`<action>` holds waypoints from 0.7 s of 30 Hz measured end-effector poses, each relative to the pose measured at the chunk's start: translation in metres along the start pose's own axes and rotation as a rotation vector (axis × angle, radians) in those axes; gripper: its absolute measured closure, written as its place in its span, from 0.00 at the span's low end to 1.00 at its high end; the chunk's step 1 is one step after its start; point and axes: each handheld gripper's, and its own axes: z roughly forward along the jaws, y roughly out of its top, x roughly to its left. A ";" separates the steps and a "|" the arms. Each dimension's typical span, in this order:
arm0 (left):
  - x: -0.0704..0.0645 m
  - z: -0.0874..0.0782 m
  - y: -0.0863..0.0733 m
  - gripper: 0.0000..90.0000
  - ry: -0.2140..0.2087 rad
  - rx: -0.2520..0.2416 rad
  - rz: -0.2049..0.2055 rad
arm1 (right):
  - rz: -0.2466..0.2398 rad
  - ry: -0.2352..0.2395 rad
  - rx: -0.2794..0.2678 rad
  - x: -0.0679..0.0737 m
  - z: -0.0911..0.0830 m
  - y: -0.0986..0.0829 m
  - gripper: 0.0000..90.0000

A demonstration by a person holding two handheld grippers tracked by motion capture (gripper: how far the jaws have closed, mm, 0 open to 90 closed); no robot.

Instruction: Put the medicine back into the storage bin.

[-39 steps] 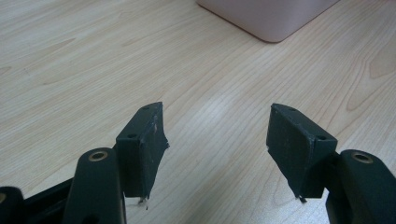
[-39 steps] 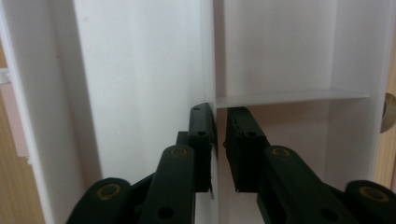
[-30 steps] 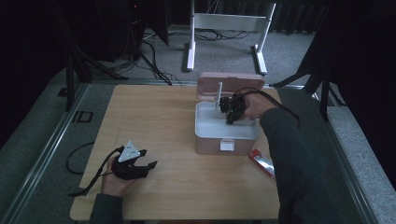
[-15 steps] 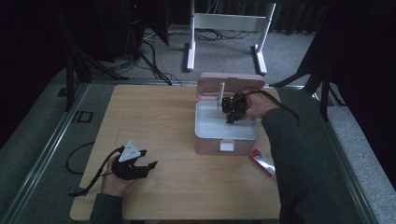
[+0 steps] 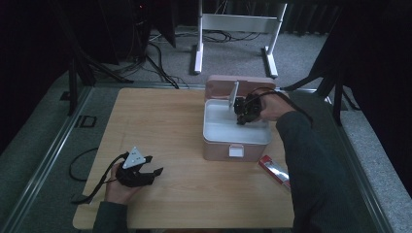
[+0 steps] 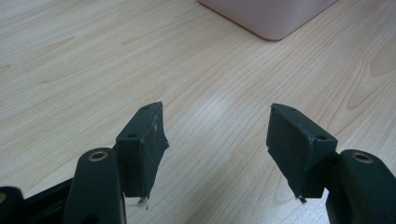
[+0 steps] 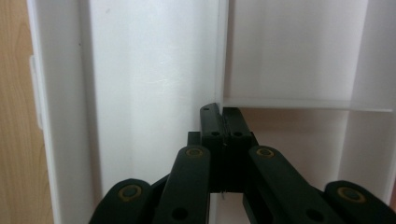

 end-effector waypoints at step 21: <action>0.001 -0.003 -0.001 0.41 0.008 -0.008 -0.007 | 0.099 -0.002 -0.075 0.008 -0.032 -0.048 1.00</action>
